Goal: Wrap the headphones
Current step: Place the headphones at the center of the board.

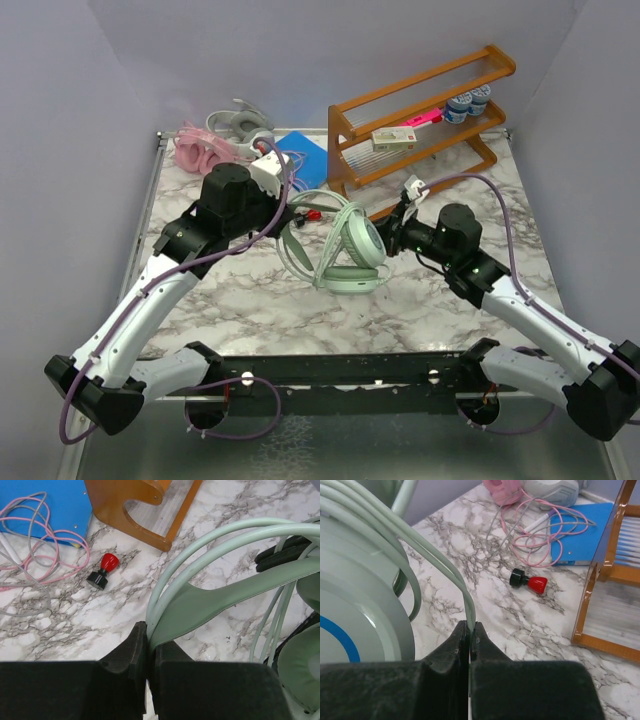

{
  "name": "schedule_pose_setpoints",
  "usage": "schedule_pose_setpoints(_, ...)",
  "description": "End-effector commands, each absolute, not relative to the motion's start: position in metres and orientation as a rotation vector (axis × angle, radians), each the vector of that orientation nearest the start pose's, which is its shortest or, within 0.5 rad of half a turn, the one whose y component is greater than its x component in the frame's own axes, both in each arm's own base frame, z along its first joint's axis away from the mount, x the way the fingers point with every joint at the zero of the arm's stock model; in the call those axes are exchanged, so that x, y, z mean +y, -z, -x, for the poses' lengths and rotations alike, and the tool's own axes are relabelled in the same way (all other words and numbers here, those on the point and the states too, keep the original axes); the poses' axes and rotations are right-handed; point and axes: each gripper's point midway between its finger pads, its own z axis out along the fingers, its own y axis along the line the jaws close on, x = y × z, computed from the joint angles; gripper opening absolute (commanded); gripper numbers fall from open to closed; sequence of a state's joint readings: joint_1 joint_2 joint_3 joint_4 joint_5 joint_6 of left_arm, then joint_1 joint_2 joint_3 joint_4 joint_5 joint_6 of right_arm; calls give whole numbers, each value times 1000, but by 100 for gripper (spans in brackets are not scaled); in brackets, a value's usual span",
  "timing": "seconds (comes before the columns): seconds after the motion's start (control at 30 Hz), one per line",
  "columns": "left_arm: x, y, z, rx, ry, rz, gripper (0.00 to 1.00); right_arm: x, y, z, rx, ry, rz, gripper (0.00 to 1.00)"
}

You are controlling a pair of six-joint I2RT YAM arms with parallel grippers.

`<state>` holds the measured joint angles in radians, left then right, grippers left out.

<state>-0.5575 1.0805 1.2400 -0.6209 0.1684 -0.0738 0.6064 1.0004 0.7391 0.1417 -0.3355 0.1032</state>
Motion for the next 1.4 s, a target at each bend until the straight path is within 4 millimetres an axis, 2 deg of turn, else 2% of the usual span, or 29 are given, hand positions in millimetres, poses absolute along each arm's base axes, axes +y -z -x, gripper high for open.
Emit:
schedule_pose_setpoints(0.0, -224, -341, -271, 1847, 761, -436, 0, 257, -242, -263, 1671, -894, 618, 1)
schedule_pose_setpoints(0.13, -239, -338, -280, 1830, 880, -316, 0, 247, -230, -268, 1712, -943, 537, 1)
schedule_pose_setpoints(0.27, -263, -332, -285, 1804, 968, -246, 0, 239, -228, -270, 1730, -995, 478, 1)
schedule_pose_setpoints(0.43, -307, -319, -285, 1806, 922, -274, 0, 218, -220, -281, 1809, -954, 374, 1)
schedule_pose_setpoints(0.6, -322, -286, -310, 1883, 837, -140, 0, 183, -195, -295, 1923, -933, 224, 1)
schedule_pose_setpoints(0.7, -327, -268, -322, 1926, 807, -48, 0, 164, -177, -298, 1968, -966, 138, 1)
schedule_pose_setpoints(0.8, -332, -254, -331, 1949, 796, 32, 0, 159, -156, -299, 2030, -1027, 98, 1)
schedule_pose_setpoints(0.93, -333, -231, -342, 1980, 730, 93, 0, 164, -129, -297, 2112, -1116, 67, 1)
schedule_pose_setpoints(1.03, -327, -210, -347, 2012, 679, 167, 0, 169, -108, -294, 2168, -1179, 28, 1)
schedule_pose_setpoints(1.27, -315, -156, -340, 2115, 621, 328, 0, 179, -66, -283, 2285, -1343, -103, 1)
schedule_pose_setpoints(1.37, -307, -136, -335, 2146, 589, 381, 0, 178, -52, -280, 2339, -1349, -158, 1)
